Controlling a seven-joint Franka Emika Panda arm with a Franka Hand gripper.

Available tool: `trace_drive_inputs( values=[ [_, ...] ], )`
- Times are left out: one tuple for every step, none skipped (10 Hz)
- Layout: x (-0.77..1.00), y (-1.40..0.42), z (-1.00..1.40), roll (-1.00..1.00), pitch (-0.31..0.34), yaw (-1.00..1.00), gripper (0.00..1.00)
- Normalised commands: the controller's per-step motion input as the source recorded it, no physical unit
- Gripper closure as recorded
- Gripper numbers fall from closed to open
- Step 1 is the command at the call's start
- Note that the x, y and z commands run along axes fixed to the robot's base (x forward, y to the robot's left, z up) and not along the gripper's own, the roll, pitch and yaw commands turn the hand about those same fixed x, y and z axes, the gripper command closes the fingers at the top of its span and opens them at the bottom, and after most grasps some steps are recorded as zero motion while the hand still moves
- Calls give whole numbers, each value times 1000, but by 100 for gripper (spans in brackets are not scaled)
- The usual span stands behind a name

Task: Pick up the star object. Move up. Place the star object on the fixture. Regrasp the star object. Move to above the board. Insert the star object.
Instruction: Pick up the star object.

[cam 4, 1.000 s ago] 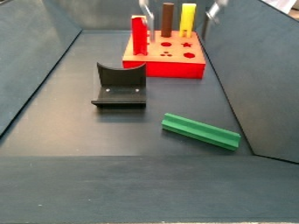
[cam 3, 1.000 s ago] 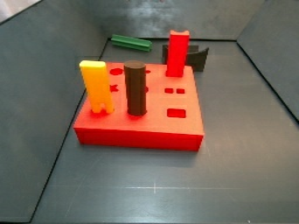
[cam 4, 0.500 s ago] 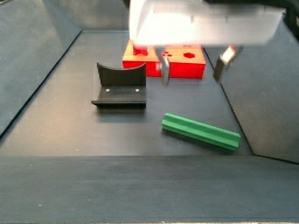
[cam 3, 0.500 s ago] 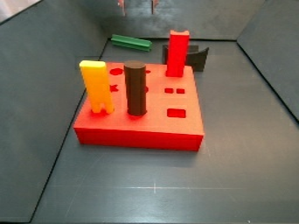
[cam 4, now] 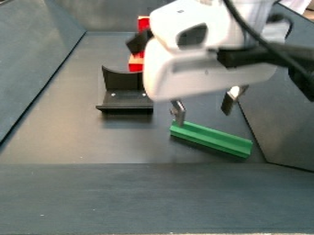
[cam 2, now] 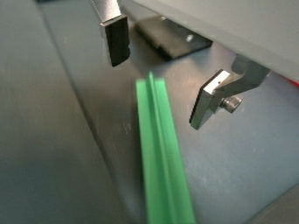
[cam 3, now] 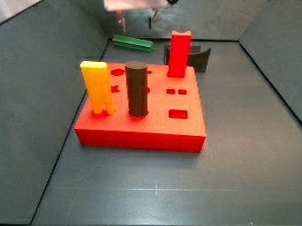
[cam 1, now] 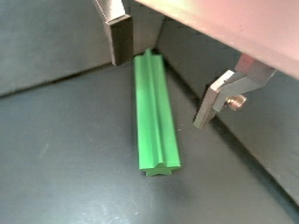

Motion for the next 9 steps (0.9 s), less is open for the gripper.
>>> trace_drive_inputs(
  values=[
    [-277,0,-1000,3,-91,746,0],
    [-211,0,-977,30,-101,663,0],
    [-126,0,-877,31,-99,511,0],
    [-54,0,-600,41,-56,303,0],
    [0,0,-369,0,-3,180,0],
    [0,0,-309,-13,-11,74,0],
    [0,0,-251,-33,-26,49,0],
    [0,11,0,-7,0,0,0],
    [0,0,0,0,0,0,0]
  ],
)
